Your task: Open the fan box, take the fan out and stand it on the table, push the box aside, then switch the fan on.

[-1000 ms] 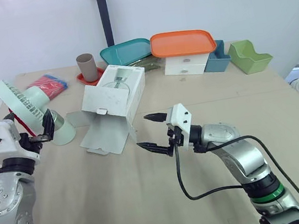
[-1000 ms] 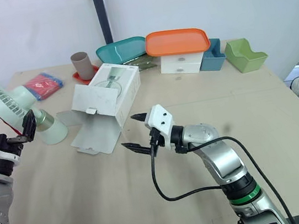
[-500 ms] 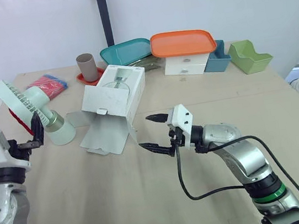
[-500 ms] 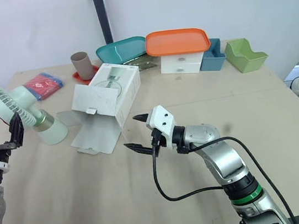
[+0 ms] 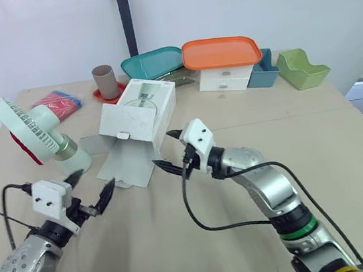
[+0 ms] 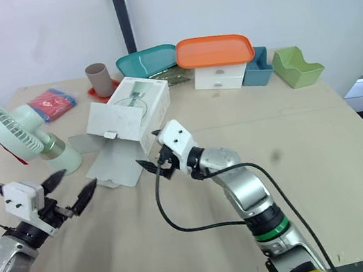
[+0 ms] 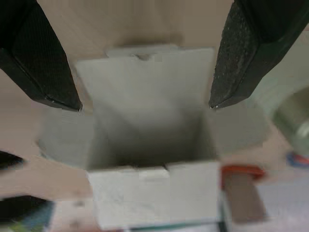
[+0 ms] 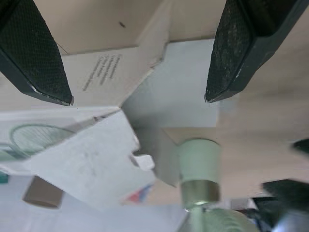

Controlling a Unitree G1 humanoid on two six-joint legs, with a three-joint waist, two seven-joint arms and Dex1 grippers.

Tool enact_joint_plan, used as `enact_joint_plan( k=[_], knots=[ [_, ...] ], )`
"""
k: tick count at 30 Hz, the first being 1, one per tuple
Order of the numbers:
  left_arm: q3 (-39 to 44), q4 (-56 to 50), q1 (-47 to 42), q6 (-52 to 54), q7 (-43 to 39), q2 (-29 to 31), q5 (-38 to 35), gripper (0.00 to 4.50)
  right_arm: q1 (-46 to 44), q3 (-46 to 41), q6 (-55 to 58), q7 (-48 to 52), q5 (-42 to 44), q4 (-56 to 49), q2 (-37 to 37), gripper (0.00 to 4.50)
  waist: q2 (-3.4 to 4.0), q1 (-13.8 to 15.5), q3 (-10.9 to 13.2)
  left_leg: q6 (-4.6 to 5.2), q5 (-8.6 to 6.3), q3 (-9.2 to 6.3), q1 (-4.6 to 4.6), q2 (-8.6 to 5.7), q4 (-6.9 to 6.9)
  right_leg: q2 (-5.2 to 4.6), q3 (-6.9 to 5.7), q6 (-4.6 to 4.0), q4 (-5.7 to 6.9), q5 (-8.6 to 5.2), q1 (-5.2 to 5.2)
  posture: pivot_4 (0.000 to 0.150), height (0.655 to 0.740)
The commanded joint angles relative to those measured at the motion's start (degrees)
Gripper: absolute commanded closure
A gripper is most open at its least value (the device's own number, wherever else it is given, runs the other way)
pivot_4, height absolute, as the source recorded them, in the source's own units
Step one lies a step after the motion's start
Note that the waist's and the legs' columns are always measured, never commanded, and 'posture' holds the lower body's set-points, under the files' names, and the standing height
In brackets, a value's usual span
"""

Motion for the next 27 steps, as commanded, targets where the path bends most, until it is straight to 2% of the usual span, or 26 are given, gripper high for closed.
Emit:
enact_joint_plan(
  k=[1, 4, 8, 11, 22, 25, 27],
  knots=[
    [-2.93, 1.16, 1.41, -3.66, -10.12, 5.73, 1.54, 0.03, -2.66, -0.59, 3.85, -6.46, -1.39, 0.84, 5.05, 0.0, 0.02, -0.04, 0.01, 0.0, 0.0, -0.02, 0.0, 0.0, 0.0, 0.01, -0.01, 0.0, 0.0, 0.0, 0.0, 0.15, 0.74],
    [-5.03, 3.34, 0.33, -6.4, -15.41, 9.41, 3.11, 0.03, -3.97, 0.57, 5.62, -9.61, -3.0, 2.93, 8.58, 0.0, 0.19, -0.28, 0.11, -0.01, 0.0, 0.02, -0.01, 0.01, -0.04, 0.01, 0.01, -0.03, 0.01, 0.01, -0.07, 0.15, 0.74],
    [-5.19, 5.66, -3.86, -5.63, -17.09, 10.01, 1.32, 0.03, -5.31, 1.64, 6.86, -11.57, -4.71, 6.73, 10.71, 0.0, 0.21, -0.4, 0.12, 0.0, 0.0, -0.05, -0.02, 0.01, -0.04, 0.01, -0.03, -0.04, 0.01, 0.0, -0.05, 0.15, 0.74],
    [-6.29, 6.52, -4.98, -6.92, -18.86, 10.79, 2.86, 0.03, -7.1, 0.53, 8.43, -14.26, -5.46, 10.98, 12.81, 0.0, 0.21, -0.83, 0.12, 0.01, 0.0, -0.03, -0.02, 0.01, -0.04, 0.01, -0.02, -0.04, 0.01, 0.01, -0.06, 0.15, 0.74],
    [-7.88, 6.17, -6.54, -6.89, -17.13, 8.48, 4.29, 0.03, -11.04, -7.07, 11.01, -22.03, -4.11, 17.7, 19.14, 0.0, 0.24, -1.29, 0.14, 0.0, 0.0, 0.03, -0.03, 0.07, -0.17, 0.02, 0.01, -0.1, 0.03, 0.05, -0.21, 0.15, 0.74],
    [-8.69, 5.17, -6.74, -6.54, -15.87, 7.52, 4.29, 0.0, -11.76, -8.93, 11.61, -23.19, -3.44, 18.18, 19.96, 0.77, 0.24, -1.29, 0.14, 0.01, 0.0, 0.03, -0.03, 0.07, -0.17, 0.02, 0.01, -0.1, 0.03, 0.04, -0.21, 0.15, 0.74],
    [-8.76, 4.91, -6.72, -6.46, -15.49, 7.19, 4.22, 0.0, -11.82, -9.46, 12.08, -23.29, -3.35, 18.43, 19.77, 1.59, 0.25, -1.28, 0.14, 0.01, 0.0, 0.04, -0.04, 0.07, -0.17, 0.01, 0.02, -0.1, 0.03, 0.05, -0.21, 0.15, 0.74]
  ],
)
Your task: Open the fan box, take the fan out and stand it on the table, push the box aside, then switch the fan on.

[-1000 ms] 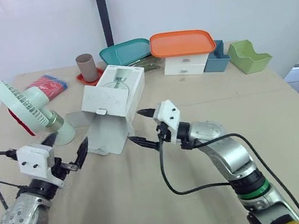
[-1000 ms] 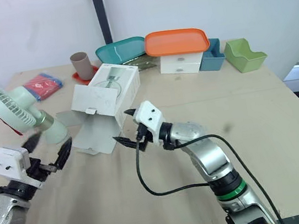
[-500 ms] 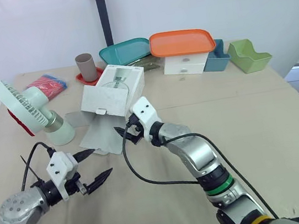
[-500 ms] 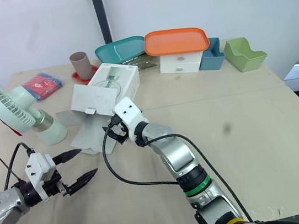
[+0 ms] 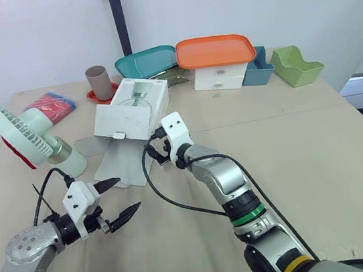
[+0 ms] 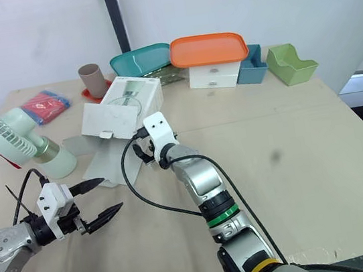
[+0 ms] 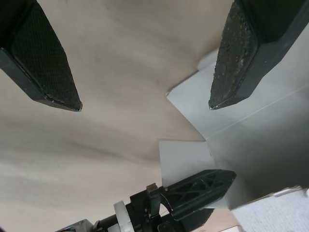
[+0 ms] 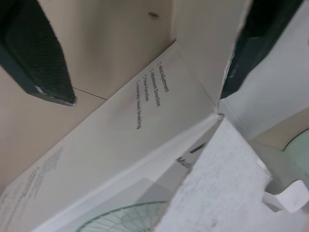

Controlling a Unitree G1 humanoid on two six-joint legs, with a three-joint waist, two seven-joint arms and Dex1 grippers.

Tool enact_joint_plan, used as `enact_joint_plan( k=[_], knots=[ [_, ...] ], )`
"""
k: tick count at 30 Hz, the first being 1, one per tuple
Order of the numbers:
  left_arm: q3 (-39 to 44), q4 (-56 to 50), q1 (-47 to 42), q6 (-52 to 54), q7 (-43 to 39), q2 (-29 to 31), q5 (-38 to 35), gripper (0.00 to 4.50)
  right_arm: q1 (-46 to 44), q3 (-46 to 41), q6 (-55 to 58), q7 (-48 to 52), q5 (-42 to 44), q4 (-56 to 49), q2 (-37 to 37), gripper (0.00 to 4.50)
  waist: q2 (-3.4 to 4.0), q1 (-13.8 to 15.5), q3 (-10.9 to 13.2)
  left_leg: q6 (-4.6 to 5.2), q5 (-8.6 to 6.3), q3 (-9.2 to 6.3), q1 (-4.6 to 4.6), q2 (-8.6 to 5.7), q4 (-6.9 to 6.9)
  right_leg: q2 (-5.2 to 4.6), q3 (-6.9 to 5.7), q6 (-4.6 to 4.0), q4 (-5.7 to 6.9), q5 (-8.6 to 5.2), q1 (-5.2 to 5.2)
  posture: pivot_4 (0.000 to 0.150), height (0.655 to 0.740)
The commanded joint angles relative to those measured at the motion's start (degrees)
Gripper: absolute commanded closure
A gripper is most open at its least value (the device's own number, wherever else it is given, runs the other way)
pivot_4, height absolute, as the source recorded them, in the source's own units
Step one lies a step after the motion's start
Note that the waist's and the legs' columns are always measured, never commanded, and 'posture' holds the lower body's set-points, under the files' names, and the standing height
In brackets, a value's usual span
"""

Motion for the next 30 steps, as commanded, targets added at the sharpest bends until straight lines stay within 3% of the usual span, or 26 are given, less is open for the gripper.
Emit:
enact_joint_plan(
  k=[1, 2, 6, 7, 12, 22, 30],
  knots=[
    [-0.56, -2.83, -0.38, -0.15, 1.62, -0.85, 0.0, 0.0, -2.0, -2.56, 0.77, -1.14, 1.21, -0.71, 0.58, 1.95, -0.01, 0.01, 0.0, 0.0, 0.0, -0.02, 0.0, 0.0, 0.0, 0.0, 0.0, 0.0, 0.0, 0.0, 0.0, 0.15, 0.74],
    [-0.74, -2.97, -0.3, -0.12, 1.82, -0.98, 0.12, 0.0, -1.84, -2.61, 0.95, -1.03, 1.25, -0.85, 0.25, 2.51, 0.0, 0.01, 0.0, 0.0, 0.0, -0.01, 0.0, 0.01, 0.0, 0.01, -0.01, 0.0, 0.0, 0.0, 0.0, 0.15, 0.74],
    [-1.69, -3.71, -0.21, 0.15, 2.77, -1.63, 0.38, 0.0, -0.95, -2.47, 1.86, -0.48, 1.09, -1.83, -0.83, 3.82, 0.0, 0.0, 0.0, 0.0, 0.0, 0.01, 0.0, 0.01, 0.0, 0.02, 0.0, -0.01, 0.01, 0.01, -0.01, 0.15, 0.74],
    [-2.05, -3.83, -0.32, 0.18, 3.05, -1.76, 0.44, 0.0, -0.71, -2.35, 1.97, -0.3, 1.0, -2.05, -1.15, 4.32, 0.0, 0.0, -0.01, 0.0, 0.0, 0.01, 0.0, 0.01, 0.0, 0.01, 0.0, -0.01, 0.01, 0.01, -0.01, 0.15, 0.74],
    [-2.9, -4.4, -0.68, 0.42, 3.92, -2.23, 0.38, 0.0, 0.62, -1.95, 2.49, 0.62, 1.03, -4.06, -2.82, 4.32, 0.01, 0.0, -0.01, 0.0, 0.0, 0.0, 0.0, 0.03, 0.0, 0.03, 0.0, -0.01, 0.01, 0.01, 0.0, 0.15, 0.74],
    [-3.43, -3.93, -1.48, 0.91, 3.8, -2.4, 0.15, 0.0, 10.06, -5.85, 9.14, 9.17, 5.28, -22.32, -16.82, 4.32, 0.08, 0.09, 0.02, 0.02, -0.01, -0.02, -0.02, 0.02, 0.01, 0.03, -0.03, 0.0, -0.01, 0.0, 0.05, 0.15, 0.74],
    [-3.87, -3.04, -2.31, 0.86, 3.37, -2.65, -0.1, 0.0, 15.6, -9.09, 10.24, 12.74, 8.7, -27.5, -23.86, 4.32, 0.11, -0.01, 0.03, 0.06, -0.02, 0.08, 0.03, 0.06, 0.04, 0.06, 0.0, 0.01, -0.01, -0.01, 0.1, 0.15, 0.74]
  ],
)
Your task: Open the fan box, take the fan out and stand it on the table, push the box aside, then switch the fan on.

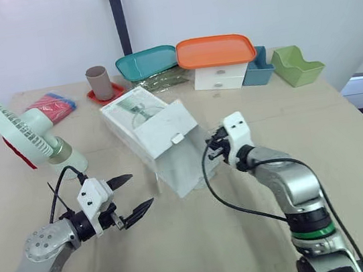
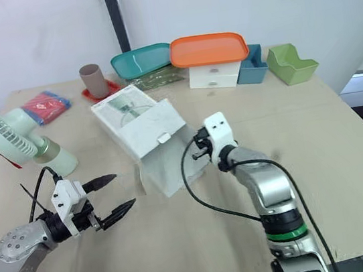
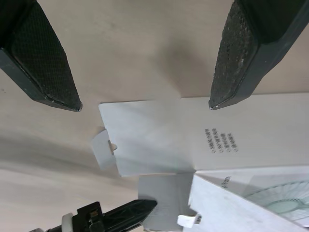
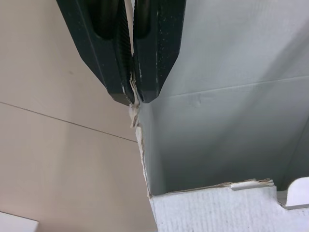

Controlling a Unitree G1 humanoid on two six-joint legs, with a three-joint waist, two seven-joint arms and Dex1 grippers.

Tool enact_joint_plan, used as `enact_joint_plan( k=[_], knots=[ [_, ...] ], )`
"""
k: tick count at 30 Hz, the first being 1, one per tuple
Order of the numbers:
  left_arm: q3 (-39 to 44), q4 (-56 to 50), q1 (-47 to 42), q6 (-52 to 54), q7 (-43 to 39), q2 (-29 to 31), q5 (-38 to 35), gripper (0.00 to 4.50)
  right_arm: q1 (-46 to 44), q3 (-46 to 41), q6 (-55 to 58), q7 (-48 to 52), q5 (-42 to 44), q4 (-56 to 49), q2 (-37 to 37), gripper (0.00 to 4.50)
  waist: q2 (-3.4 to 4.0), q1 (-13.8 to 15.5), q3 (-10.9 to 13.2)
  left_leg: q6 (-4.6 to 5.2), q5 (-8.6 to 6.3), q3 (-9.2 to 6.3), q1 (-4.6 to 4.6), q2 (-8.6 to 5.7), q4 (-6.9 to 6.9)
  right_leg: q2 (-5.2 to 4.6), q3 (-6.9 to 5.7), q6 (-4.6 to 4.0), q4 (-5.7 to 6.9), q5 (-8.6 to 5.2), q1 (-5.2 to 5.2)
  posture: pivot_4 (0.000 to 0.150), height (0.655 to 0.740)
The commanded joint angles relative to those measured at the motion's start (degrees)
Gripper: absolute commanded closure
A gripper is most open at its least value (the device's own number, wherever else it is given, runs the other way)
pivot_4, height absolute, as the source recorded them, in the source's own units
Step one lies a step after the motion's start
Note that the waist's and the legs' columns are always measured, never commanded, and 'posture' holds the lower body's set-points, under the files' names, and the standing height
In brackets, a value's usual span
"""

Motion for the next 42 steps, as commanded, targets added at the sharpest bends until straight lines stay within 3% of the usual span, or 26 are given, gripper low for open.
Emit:
enact_joint_plan(
  k=[1, 14, 18, 19, 39, 42],
  knots=[
    [0.24, -0.71, -0.2, -0.6, -0.17, -0.02, -0.23, 0.0, 0.64, -0.08, -0.62, 1.38, 1.42, -3.39, -0.97, 4.32, 0.0, 0.01, 0.0, 0.0, 0.0, 0.0, 0.0, 0.01, 0.0, 0.01, 0.0, 0.0, 0.0, 0.0, 0.0, 0.15, 0.74],
    [-0.04, -1.2, -0.75, -0.03, -0.17, 0.14, -0.45, 0.0, 0.06, 2.09, -6.43, 2.79, 1.59, -0.04, -1.28, 4.32, 0.01, 0.1, 0.01, 0.0, 0.0, -0.03, -0.02, 0.0, 0.03, 0.0, 0.0, 0.0, -0.01, 0.0, 0.02, 0.15, 0.74],
    [0.02, -1.68, -0.33, 0.04, -0.14, 0.31, -0.36, 0.0, -0.89, 4.21, -10.66, 2.03, -1.01, 2.77, -1.25, 3.36, 0.02, 0.11, 0.01, 0.0, 0.0, -0.03, -0.02, -0.01, 0.04, 0.0, -0.01, 0.0, -0.01, 0.0, 0.02, 0.15, 0.74],
    [0.02, -1.76, -0.29, 0.09, -0.07, 0.3, -0.37, 0.0, -1.17, 4.36, -11.12, 1.79, -1.12, 3.51, -0.89, 2.79, 0.02, 0.11, 0.01, 0.0, 0.0, -0.03, -0.02, 0.0, 0.04, 0.0, 0.0, 0.0, -0.01, 0.0, 0.02, 0.15, 0.74],
    [-0.92, -2.43, -1.71, 0.65, 1.07, -0.93, -0.74, 0.0, -6.58, 4.32, -21.14, 0.14, -3.51, 17.37, 4.21, 2.79, 0.02, 0.1, 0.01, -0.01, 0.0, -0.04, -0.02, 0.0, 0.04, 0.0, 0.0, -0.01, 0.0, 0.01, 0.01, 0.15, 0.74],
    [-0.96, -2.67, -1.36, 0.59, 0.71, -0.68, -0.85, 0.0, -6.49, 3.87, -22.38, 0.0, -3.18, 17.79, 4.59, 3.43, 0.03, 0.09, 0.01, -0.01, 0.0, -0.04, -0.02, 0.0, 0.04, 0.0, 0.0, -0.01, 0.0, 0.01, 0.01, 0.15, 0.74]
  ],
)
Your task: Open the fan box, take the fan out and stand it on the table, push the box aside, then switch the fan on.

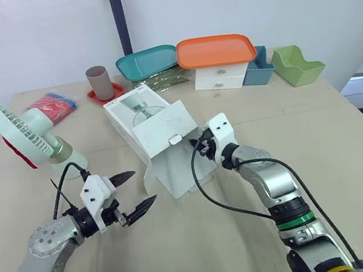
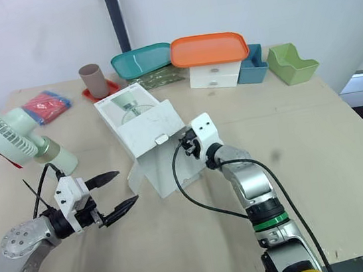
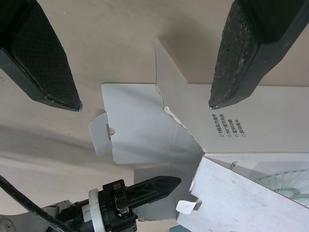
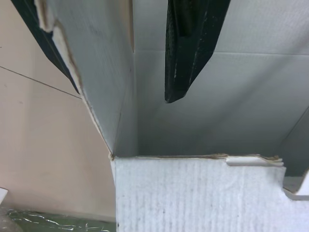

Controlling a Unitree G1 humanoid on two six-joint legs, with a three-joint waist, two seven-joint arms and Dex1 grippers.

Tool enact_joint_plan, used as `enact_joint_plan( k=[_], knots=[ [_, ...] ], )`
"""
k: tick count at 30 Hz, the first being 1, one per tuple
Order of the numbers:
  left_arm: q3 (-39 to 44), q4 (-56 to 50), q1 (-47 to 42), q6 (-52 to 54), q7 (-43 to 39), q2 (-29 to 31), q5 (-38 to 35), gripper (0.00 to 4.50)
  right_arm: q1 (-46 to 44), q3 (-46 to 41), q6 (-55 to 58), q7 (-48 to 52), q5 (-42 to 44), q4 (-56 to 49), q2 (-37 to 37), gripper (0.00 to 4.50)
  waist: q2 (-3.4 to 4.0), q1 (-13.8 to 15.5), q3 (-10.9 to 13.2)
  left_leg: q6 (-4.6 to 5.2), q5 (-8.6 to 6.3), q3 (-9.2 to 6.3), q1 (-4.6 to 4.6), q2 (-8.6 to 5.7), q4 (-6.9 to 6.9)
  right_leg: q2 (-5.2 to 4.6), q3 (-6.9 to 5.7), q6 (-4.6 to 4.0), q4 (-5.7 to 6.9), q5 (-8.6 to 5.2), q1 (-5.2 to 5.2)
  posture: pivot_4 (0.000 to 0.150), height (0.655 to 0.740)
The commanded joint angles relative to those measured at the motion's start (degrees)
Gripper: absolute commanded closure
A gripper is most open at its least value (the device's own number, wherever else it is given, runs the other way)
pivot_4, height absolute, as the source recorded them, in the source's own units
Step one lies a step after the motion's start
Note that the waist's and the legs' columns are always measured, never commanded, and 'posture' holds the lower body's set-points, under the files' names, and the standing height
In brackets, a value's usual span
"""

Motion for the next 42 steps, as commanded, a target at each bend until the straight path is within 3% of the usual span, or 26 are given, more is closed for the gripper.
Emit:
enact_joint_plan(
  k=[1, 3, 13, 24, 42],
  knots=[
    [0.29, -2.63, 0.16, -0.34, -0.28, 0.11, -0.8, 0.0, -0.87, -1.53, -2.25, -0.48, 0.48, -0.56, 0.72, 3.75, 0.0, -0.01, 0.0, 0.0, 0.0, 0.0, 0.0, 0.0, 0.0, 0.0, 0.0, 0.0, 0.0, 0.0, 0.0, 0.15, 0.74],
    [0.28, -2.62, 0.08, -0.35, -0.26, 0.18, -0.82, 0.0, -0.99, -1.66, -2.22, -0.43, 0.69, -0.45, 0.92, 4.33, 0.0, -0.02, 0.0, 0.0, 0.0, 0.0, 0.0, 0.0, 0.0, 0.0, 0.0, 0.0, 0.0, 0.0, 0.0, 0.15, 0.74],
    [-0.52, -2.61, -0.46, -0.28, -0.2, 0.47, -0.34, 0.0, -1.07, -1.98, -3.09, 0.0, 0.56, 0.23, 0.59, 4.33, 0.0, -0.02, 0.0, 0.0, 0.0, 0.0, 0.0, 0.0, 0.0, 0.01, 0.0, 0.0, 0.01, 0.0, 0.0, 0.15, 0.74],
    [-0.8, -1.67, -0.65, -0.78, -0.31, 0.39, -0.25, 0.0, 7.62, -7.73, 0.33, 2.09, 3.69, -9.92, -6.38, 4.33, 0.04, 0.1, 0.02, 0.02, -0.01, -0.02, 0.0, -0.02, 0.06, 0.01, 0.0, 0.02, 0.01, 0.0, 0.05, 0.15, 0.74],
    [-1.61, -1.34, -1.83, -0.41, -0.41, -0.15, -0.11, 0.0, 5.1, -6.21, -2.82, 2.58, 2.76, -5.8, -5.47, 4.33, 0.07, 0.06, 0.03, 0.06, -0.03, 0.03, 0.0, 0.02, 0.09, 0.05, 0.05, 0.02, 0.0, 0.01, 0.06, 0.15, 0.74]
  ],
)
